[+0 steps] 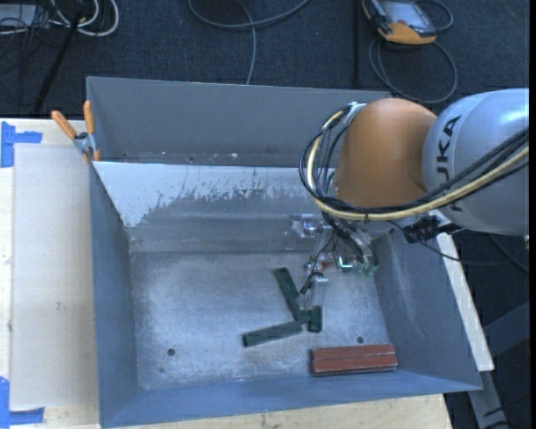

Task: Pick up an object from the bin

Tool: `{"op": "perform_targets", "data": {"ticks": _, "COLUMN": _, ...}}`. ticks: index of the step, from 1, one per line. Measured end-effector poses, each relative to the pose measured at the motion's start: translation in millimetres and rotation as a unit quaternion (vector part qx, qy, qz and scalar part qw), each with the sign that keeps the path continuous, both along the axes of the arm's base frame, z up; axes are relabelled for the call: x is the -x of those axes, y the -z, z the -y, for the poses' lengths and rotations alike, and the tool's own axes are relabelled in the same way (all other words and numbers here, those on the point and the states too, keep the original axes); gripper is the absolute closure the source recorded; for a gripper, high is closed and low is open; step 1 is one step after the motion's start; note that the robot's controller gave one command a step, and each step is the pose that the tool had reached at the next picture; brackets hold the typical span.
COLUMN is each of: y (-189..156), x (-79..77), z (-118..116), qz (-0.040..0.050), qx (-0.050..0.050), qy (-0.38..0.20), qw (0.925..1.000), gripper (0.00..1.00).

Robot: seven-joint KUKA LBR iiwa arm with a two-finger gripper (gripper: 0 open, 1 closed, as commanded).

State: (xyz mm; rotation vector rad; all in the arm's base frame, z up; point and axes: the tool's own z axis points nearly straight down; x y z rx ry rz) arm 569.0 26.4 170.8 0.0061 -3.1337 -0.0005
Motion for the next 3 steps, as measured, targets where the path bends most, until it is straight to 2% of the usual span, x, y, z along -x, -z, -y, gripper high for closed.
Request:
{"op": "perform_targets", "data": {"ticks": 1, "y": 103.0, "x": 62.2, "z": 29.3, "qz": 0.0040, "qx": 0.000, "qy": 0.017, "qw": 0.9998, "gripper": 0.00}}
{"op": "perform_targets", "data": {"ticks": 2, "y": 99.4, "x": 60.1, "z": 28.8, "qz": 0.0049, "qx": 0.000, "qy": 0.017, "qw": 0.9998, "gripper": 1.00}}
{"op": "perform_targets", "data": {"ticks": 3, "y": 100.7, "x": 61.0, "z": 28.9, "qz": 0.0037, "qx": 0.000, "qy": 0.017, "qw": 0.9998, "gripper": 0.00}}
